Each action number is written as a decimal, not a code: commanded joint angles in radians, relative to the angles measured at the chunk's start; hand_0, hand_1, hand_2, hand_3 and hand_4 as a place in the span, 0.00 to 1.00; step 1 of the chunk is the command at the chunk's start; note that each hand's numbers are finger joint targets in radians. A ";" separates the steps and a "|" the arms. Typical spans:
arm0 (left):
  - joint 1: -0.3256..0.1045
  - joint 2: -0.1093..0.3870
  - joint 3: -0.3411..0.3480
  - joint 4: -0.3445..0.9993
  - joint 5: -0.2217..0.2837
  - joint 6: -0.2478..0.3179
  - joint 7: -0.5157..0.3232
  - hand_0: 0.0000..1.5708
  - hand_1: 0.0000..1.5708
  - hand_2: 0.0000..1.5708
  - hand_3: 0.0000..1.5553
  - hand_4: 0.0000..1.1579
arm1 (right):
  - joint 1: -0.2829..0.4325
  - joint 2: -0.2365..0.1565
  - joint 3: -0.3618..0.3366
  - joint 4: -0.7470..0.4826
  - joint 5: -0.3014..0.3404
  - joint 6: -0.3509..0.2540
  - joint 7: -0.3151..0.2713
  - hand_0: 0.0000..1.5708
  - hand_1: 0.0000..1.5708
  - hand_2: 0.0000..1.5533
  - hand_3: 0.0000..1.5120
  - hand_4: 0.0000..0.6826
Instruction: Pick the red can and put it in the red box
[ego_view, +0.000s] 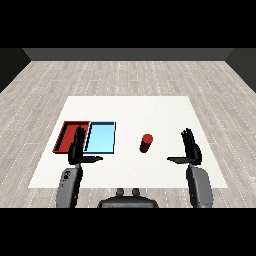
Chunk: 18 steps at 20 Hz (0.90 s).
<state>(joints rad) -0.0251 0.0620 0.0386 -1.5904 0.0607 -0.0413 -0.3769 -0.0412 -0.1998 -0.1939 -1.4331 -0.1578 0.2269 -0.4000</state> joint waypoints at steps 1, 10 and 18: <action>-0.032 0.000 0.025 0.090 0.008 -0.023 -0.092 0.00 0.00 0.00 0.00 0.00 | -0.022 0.008 -0.004 0.067 0.021 0.011 -0.055 0.00 0.00 0.00 0.00 0.00; -0.037 -0.019 0.001 -0.014 0.014 0.005 0.020 0.00 0.00 0.00 0.00 0.00 | -0.101 0.006 0.008 0.052 -0.020 0.028 0.078 0.00 0.00 0.00 0.00 0.00; 0.045 -0.025 -0.004 -0.006 0.009 -0.015 -0.064 0.00 0.00 0.00 0.00 0.00 | -0.179 0.094 0.067 0.166 0.018 -0.046 0.097 0.00 0.00 0.00 0.00 0.00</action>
<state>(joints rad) -0.0146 0.0395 0.0401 -1.5839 0.0724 -0.0517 -0.4309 -0.1944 -0.1480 -0.1625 -1.2807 -0.1565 0.2158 -0.3372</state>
